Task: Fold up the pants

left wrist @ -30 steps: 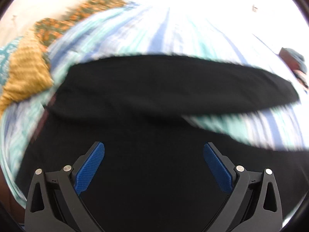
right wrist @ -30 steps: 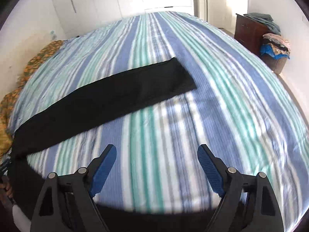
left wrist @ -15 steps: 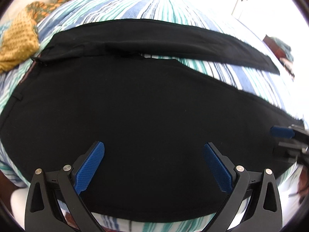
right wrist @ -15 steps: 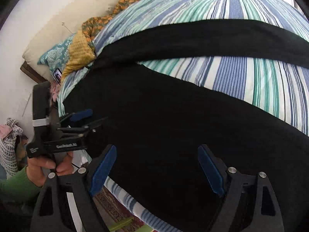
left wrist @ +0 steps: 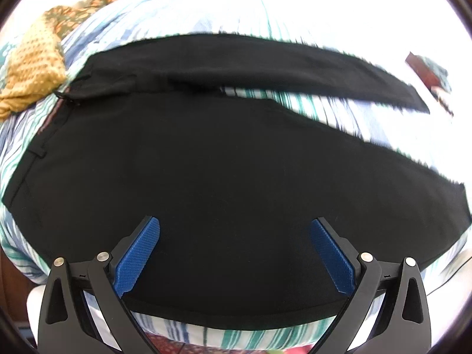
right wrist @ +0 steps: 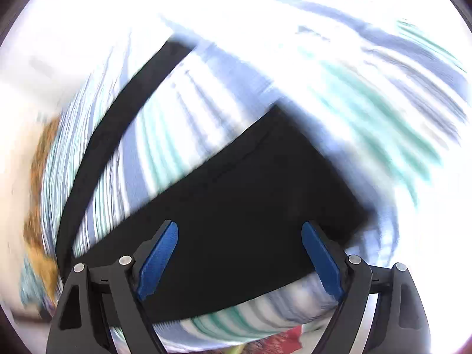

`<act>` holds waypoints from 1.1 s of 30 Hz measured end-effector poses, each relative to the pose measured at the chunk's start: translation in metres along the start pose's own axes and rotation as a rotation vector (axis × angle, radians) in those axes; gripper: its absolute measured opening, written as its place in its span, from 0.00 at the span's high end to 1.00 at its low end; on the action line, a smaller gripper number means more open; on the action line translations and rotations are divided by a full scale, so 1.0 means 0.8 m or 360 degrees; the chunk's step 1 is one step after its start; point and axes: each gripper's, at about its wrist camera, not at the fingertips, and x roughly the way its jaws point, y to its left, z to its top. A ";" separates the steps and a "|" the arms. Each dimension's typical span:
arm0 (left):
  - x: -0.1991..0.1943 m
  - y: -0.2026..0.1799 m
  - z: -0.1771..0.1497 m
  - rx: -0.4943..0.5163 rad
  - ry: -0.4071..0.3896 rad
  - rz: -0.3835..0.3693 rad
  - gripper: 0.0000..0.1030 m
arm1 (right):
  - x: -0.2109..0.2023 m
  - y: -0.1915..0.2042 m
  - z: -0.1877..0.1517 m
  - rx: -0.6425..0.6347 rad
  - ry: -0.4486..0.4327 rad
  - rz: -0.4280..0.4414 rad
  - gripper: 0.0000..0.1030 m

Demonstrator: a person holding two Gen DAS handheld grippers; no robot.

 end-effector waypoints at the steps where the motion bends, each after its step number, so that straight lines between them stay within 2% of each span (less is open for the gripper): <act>1: -0.005 0.006 0.006 -0.0020 -0.0030 0.0001 0.01 | -0.011 0.003 0.005 -0.0036 -0.0064 -0.0067 0.17; 3: -0.014 0.021 0.025 -0.0067 -0.0086 0.0026 0.01 | -0.024 0.028 0.008 -0.0161 -0.0142 -0.0094 0.17; 6: -0.014 0.051 0.059 -0.0175 -0.0136 0.0068 0.01 | -0.024 0.083 0.007 -0.0293 -0.0119 0.0052 0.17; 10: -0.004 0.088 0.101 -0.0308 -0.0183 0.0159 0.01 | -0.001 0.194 0.002 -0.0521 -0.0021 0.0279 0.17; 13: 0.007 0.110 0.120 -0.0383 -0.0195 0.0207 0.01 | 0.031 0.296 0.000 -0.0702 0.0005 0.0373 0.17; 16: 0.010 0.123 0.119 -0.0439 -0.0194 0.0221 0.01 | 0.071 0.381 0.009 -0.0855 0.0032 0.0422 0.17; 20: 0.019 0.127 0.097 -0.0437 -0.0156 0.0251 0.01 | 0.142 0.459 0.044 -0.0898 0.0136 0.0518 0.17; 22: 0.025 0.124 0.086 -0.0408 -0.0122 0.0271 0.01 | 0.176 0.477 0.065 -0.0902 0.0158 0.0526 0.17; 26: 0.035 0.121 0.069 -0.0383 -0.0065 0.0278 0.01 | 0.230 0.480 0.111 -0.1001 0.0121 0.0395 0.17; 30: 0.039 0.117 0.057 -0.0403 -0.0041 0.0254 0.01 | 0.270 0.428 0.160 -0.0921 0.0154 0.0209 0.17; 33: 0.041 0.112 0.052 -0.0404 -0.0028 0.0246 0.01 | 0.270 0.371 0.197 -0.0836 0.0089 0.0126 0.17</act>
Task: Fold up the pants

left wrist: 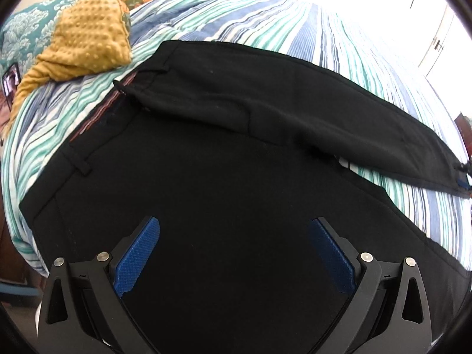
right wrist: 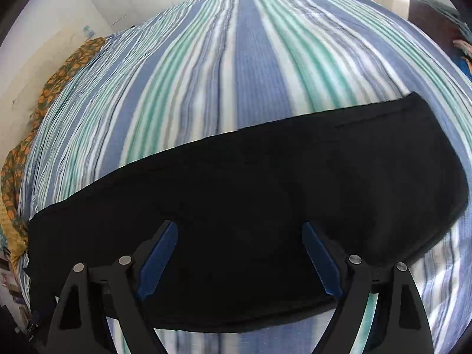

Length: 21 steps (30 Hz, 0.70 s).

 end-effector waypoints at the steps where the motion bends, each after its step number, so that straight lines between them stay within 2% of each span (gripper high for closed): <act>1: 0.001 -0.002 -0.002 0.0003 0.0007 -0.0004 0.01 | -0.006 -0.020 0.000 0.0021 -0.0018 -0.0027 0.17; 5: 0.005 -0.011 -0.002 0.0025 0.0021 -0.0005 0.01 | -0.030 -0.094 -0.002 0.0120 -0.0045 -0.0166 0.17; 8: 0.004 -0.018 -0.001 0.0029 0.0019 -0.0017 0.01 | -0.041 -0.130 -0.007 0.0168 -0.0006 -0.0297 0.17; 15: -0.001 -0.028 0.002 0.0042 0.0009 -0.0044 0.01 | -0.085 -0.184 -0.028 0.0319 -0.0145 -0.0356 0.17; 18: -0.005 -0.030 0.000 0.0076 -0.0007 -0.0037 0.01 | -0.110 -0.194 -0.007 0.0300 -0.0222 -0.0353 0.17; 21: -0.003 -0.034 -0.003 0.0118 0.0010 0.0005 0.01 | -0.132 -0.203 0.036 0.0292 -0.0307 -0.0348 0.17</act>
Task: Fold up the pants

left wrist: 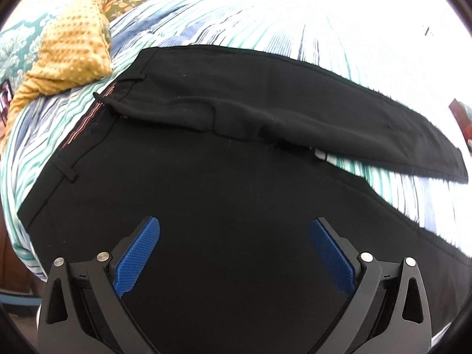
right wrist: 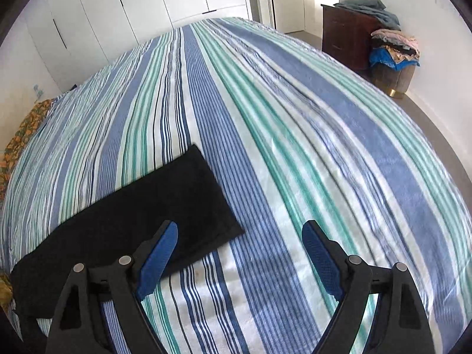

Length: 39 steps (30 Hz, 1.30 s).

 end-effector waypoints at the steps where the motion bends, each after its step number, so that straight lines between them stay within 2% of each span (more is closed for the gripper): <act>1: 0.001 0.000 0.000 0.0003 0.0008 0.0004 0.01 | 0.001 0.000 0.018 -0.0003 -0.0013 -0.0012 0.17; 3: 0.002 -0.001 0.000 0.0005 0.0021 0.0015 0.01 | 0.016 0.003 0.049 -0.0005 0.0022 -0.0012 0.17; 5: 0.001 -0.003 -0.002 0.0002 0.0026 0.0033 0.01 | 0.048 0.007 0.072 -0.0019 0.0176 0.0026 0.17; 9: 0.001 -0.005 -0.004 -0.0018 0.0065 0.0055 0.01 | 0.098 0.044 0.075 -0.0252 0.0314 -0.0010 0.30; 13: 0.000 -0.003 -0.009 -0.0016 0.0090 0.0098 0.01 | 0.141 0.073 0.071 -0.0253 0.0313 -0.0010 0.31; 14: 0.000 -0.003 -0.011 -0.0014 0.0095 0.0107 0.01 | 0.149 0.076 0.069 -0.0234 0.0321 0.0011 0.47; 15: -0.001 -0.003 -0.013 -0.0015 0.0101 0.0114 0.01 | 0.153 0.079 0.066 -0.0233 0.0331 0.0041 0.71; 16: 0.000 -0.002 -0.014 -0.0019 0.0106 0.0115 0.01 | 0.148 0.084 0.064 -0.0267 0.0309 0.0009 0.93; 18: 0.000 0.001 -0.016 -0.0031 0.0103 0.0105 0.01 | 0.115 0.088 0.053 -0.0326 0.0163 0.0032 0.93; 21: -0.003 0.000 -0.018 -0.0030 0.0097 0.0096 0.01 | 0.028 0.090 0.028 -0.0405 -0.0066 0.0121 0.93; 26: -0.027 -0.013 -0.022 -0.0002 0.0029 0.0044 0.01 | -0.145 0.066 -0.066 -0.0507 -0.0365 0.0244 0.94; 28: -0.037 -0.017 -0.026 0.0005 0.0012 0.0019 0.01 | -0.195 0.040 -0.122 -0.0431 -0.0397 0.0268 0.96; 30: -0.045 -0.022 -0.034 0.0014 0.0018 -0.0015 0.01 | -0.218 0.005 -0.183 -0.0281 -0.0337 0.0276 1.00; 32: -0.052 -0.027 -0.041 0.0036 0.0021 -0.0036 0.01 | -0.217 -0.021 -0.237 -0.0149 -0.0195 0.0173 1.00; 34: -0.063 -0.032 -0.049 0.0066 0.0001 -0.0051 0.01 | -0.218 -0.044 -0.279 -0.0062 -0.0086 0.0053 0.95; 36: -0.075 -0.033 -0.060 0.0084 -0.0023 -0.0064 0.01 | -0.236 -0.057 -0.310 0.0006 -0.0091 -0.0003 0.73; 37: -0.078 -0.033 -0.064 0.0085 -0.0025 -0.0071 0.01 | -0.247 -0.060 -0.320 0.0018 -0.0106 0.0008 0.50; 38: -0.080 -0.031 -0.070 0.0081 -0.0019 -0.0080 0.01 | -0.258 -0.064 -0.331 0.0020 -0.0131 0.0028 0.36; 39: -0.080 -0.029 -0.074 0.0075 -0.0009 -0.0085 0.01 | -0.268 -0.055 -0.339 0.0013 -0.0164 0.0051 0.32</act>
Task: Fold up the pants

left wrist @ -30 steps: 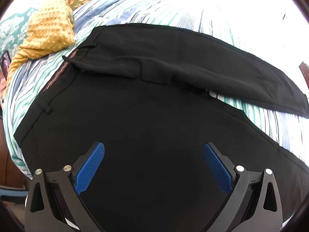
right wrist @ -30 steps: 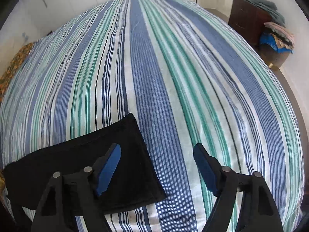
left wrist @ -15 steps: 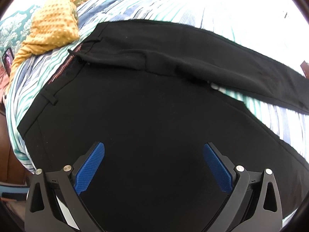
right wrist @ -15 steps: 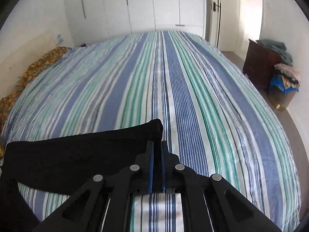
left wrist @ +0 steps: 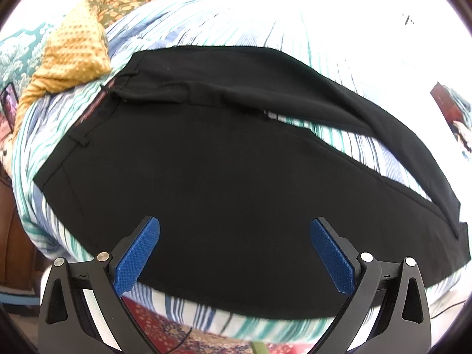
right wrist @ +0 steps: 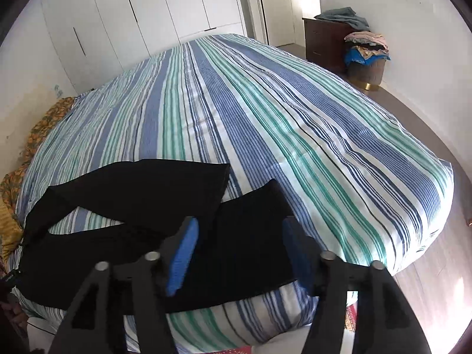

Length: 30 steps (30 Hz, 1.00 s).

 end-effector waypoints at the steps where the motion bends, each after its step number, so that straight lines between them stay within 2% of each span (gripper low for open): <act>1: -0.001 0.001 -0.005 -0.0010 0.0015 -0.0006 0.01 | -0.011 0.010 -0.007 -0.0020 -0.0020 0.0034 0.31; 5: -0.010 0.003 -0.017 -0.0040 0.0031 -0.0055 0.01 | -0.009 0.065 -0.031 -0.0127 -0.0006 0.0157 0.25; 12: -0.013 -0.008 -0.010 0.0002 -0.0033 -0.0098 0.01 | 0.026 0.141 -0.061 -0.0154 0.0033 0.0325 0.25; 15: -0.003 -0.010 -0.008 -0.0009 -0.0015 -0.0101 0.01 | 0.028 0.161 -0.071 -0.0155 0.0030 0.0389 0.25; 22: 0.009 -0.006 -0.026 0.0002 0.0027 -0.0093 0.01 | 0.032 0.168 -0.101 -0.0191 0.0066 0.0392 0.25; 30: 0.008 -0.003 -0.024 0.0001 0.0015 -0.0075 0.01 | 0.044 0.161 -0.101 -0.0135 0.0101 0.0417 0.25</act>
